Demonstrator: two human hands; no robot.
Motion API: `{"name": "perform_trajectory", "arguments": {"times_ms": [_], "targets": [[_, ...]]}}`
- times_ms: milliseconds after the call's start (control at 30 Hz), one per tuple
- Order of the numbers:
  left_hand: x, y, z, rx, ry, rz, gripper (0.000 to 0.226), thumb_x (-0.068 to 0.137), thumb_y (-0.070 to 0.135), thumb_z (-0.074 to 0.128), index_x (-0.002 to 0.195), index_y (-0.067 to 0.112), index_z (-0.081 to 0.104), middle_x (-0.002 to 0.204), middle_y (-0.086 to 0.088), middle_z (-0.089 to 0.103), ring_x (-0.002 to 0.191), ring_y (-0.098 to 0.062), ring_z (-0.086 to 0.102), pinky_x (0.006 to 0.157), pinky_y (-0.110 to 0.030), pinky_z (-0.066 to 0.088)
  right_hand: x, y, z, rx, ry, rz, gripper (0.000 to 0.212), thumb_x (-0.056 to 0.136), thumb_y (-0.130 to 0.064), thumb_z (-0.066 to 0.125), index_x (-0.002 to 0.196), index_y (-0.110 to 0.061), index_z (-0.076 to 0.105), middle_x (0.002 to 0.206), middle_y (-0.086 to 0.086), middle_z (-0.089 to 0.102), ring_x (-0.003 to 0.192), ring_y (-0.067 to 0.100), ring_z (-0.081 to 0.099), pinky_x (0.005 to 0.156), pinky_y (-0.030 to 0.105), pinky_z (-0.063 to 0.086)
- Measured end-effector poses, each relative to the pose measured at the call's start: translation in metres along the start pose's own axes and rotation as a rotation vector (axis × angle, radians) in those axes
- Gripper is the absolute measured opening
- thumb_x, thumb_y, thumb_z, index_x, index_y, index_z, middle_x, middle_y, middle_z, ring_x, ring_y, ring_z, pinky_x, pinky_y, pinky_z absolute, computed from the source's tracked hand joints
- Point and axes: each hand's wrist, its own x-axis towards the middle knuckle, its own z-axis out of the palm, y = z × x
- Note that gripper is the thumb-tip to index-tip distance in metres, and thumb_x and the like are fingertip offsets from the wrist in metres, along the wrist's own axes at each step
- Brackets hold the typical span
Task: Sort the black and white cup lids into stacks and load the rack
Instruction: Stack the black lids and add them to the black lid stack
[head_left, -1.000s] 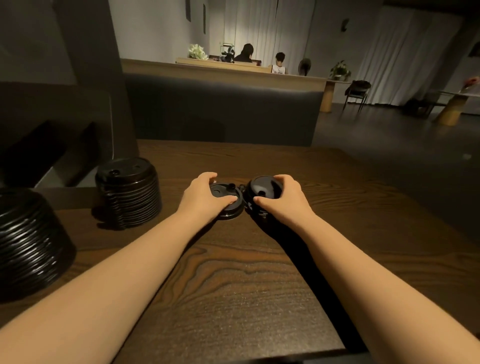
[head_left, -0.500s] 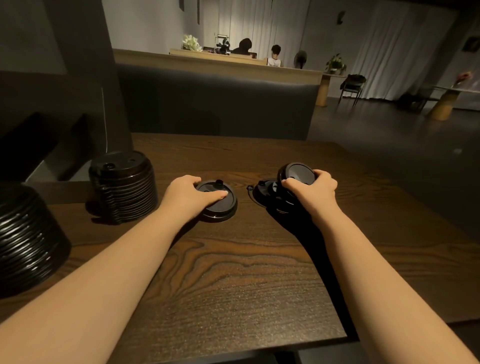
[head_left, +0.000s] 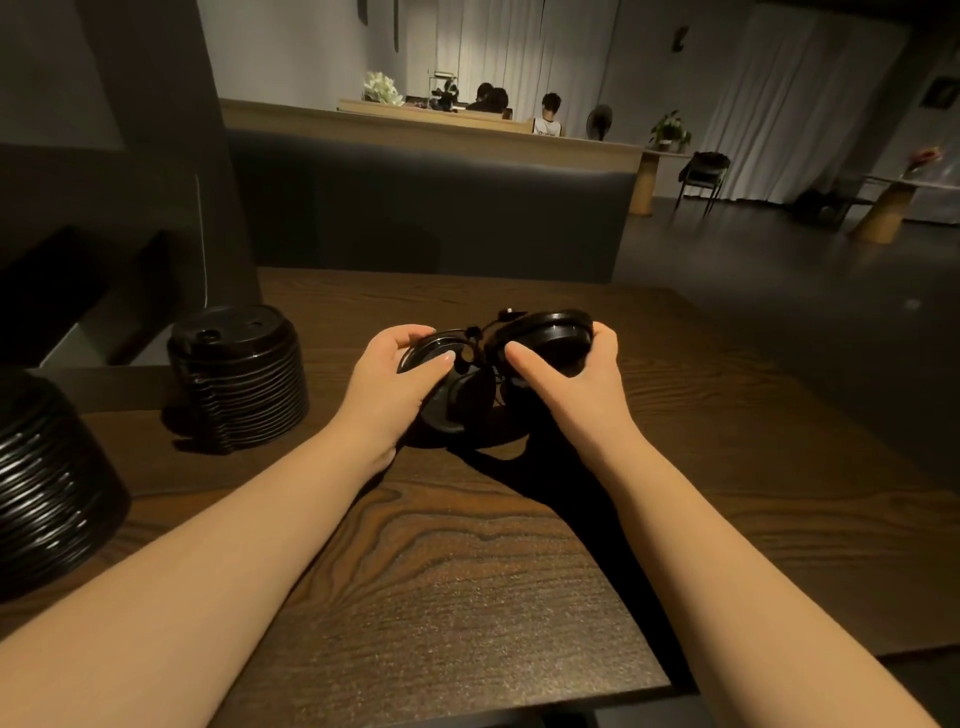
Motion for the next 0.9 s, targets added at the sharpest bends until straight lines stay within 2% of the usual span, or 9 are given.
{"name": "perform_trajectory", "arguments": {"times_ms": [67,167,267,300,367,467,567,633,900], "targets": [[0.001,0.000,0.001,-0.128,0.000,-0.078,0.030,0.088,0.013,0.065,0.114,0.026,0.059,0.126,-0.004,0.059,0.117,-0.020,0.057,0.103,-0.043,0.046,0.001,-0.001,0.001,0.028,-0.006,0.006,0.070,0.069,-0.052,0.074,0.124,-0.017,0.047,0.113,-0.004,0.059,0.098,0.008,0.061,0.075,0.024,0.053],[0.005,0.000,0.001,-0.370,-0.017,-0.225,0.041,0.092,0.011,0.059,0.133,0.017,0.055,0.131,-0.004,0.060,0.124,-0.022,0.053,0.111,-0.044,0.036,0.004,-0.001,0.006,0.101,-0.067,0.020,0.055,0.072,-0.058,0.062,0.110,-0.019,0.065,0.107,0.003,0.070,0.096,0.015,0.067,0.076,0.034,0.058],[0.006,0.002,0.000,-0.461,-0.015,-0.243,0.037,0.094,0.015,0.057,0.130,0.019,0.058,0.130,-0.004,0.061,0.123,-0.023,0.054,0.110,-0.045,0.038,0.005,-0.001,0.010,0.226,-0.096,0.191,0.084,0.065,-0.068,0.062,0.133,-0.021,0.047,0.128,0.006,0.057,0.107,0.024,0.063,0.076,0.040,0.058],[0.006,0.002,0.000,-0.473,-0.025,-0.233,0.036,0.094,0.017,0.056,0.130,0.019,0.058,0.129,-0.004,0.062,0.121,-0.023,0.055,0.107,-0.045,0.041,0.005,0.000,0.012,0.238,-0.128,0.240,0.084,0.068,-0.066,0.063,0.136,-0.022,0.043,0.131,0.006,0.054,0.109,0.026,0.062,0.081,0.044,0.058],[0.003,0.005,0.001,-0.467,-0.064,-0.205,0.036,0.095,0.023,0.055,0.131,0.021,0.056,0.127,-0.002,0.063,0.120,-0.021,0.057,0.104,-0.042,0.044,0.003,0.001,0.017,0.206,-0.216,0.262,0.063,0.084,-0.056,0.058,0.135,-0.020,0.048,0.131,0.006,0.057,0.113,0.024,0.060,0.089,0.049,0.054],[-0.004,0.007,0.006,-0.390,-0.104,-0.157,0.042,0.095,0.034,0.052,0.136,0.024,0.052,0.130,0.001,0.061,0.122,-0.019,0.056,0.107,-0.043,0.042,0.001,0.004,0.023,0.190,-0.287,0.301,0.048,0.093,-0.048,0.051,0.130,-0.019,0.055,0.125,0.006,0.063,0.112,0.023,0.062,0.090,0.045,0.054],[-0.012,0.011,0.013,-0.266,-0.126,-0.156,0.037,0.098,0.039,0.043,0.132,0.026,0.052,0.127,0.003,0.060,0.122,-0.018,0.053,0.108,-0.044,0.040,0.000,0.003,0.026,0.214,-0.315,0.372,0.044,0.094,-0.048,0.049,0.123,-0.017,0.058,0.115,0.006,0.067,0.104,0.023,0.066,0.076,0.031,0.059],[-0.015,0.012,0.015,-0.251,-0.157,-0.179,0.039,0.099,0.041,0.040,0.132,0.026,0.053,0.128,0.002,0.060,0.124,-0.019,0.052,0.110,-0.046,0.037,-0.001,0.002,0.026,0.210,-0.311,0.368,0.043,0.094,-0.049,0.048,0.122,-0.017,0.057,0.114,0.005,0.067,0.103,0.022,0.065,0.071,0.027,0.059],[-0.020,0.015,0.016,-0.239,-0.188,-0.180,0.032,0.102,0.034,0.036,0.123,0.024,0.058,0.124,0.001,0.062,0.122,-0.019,0.053,0.111,-0.046,0.036,-0.002,0.002,0.026,0.154,-0.271,0.319,0.047,0.092,-0.054,0.048,0.120,-0.018,0.059,0.115,0.004,0.066,0.104,0.022,0.065,0.077,0.032,0.058]]}}
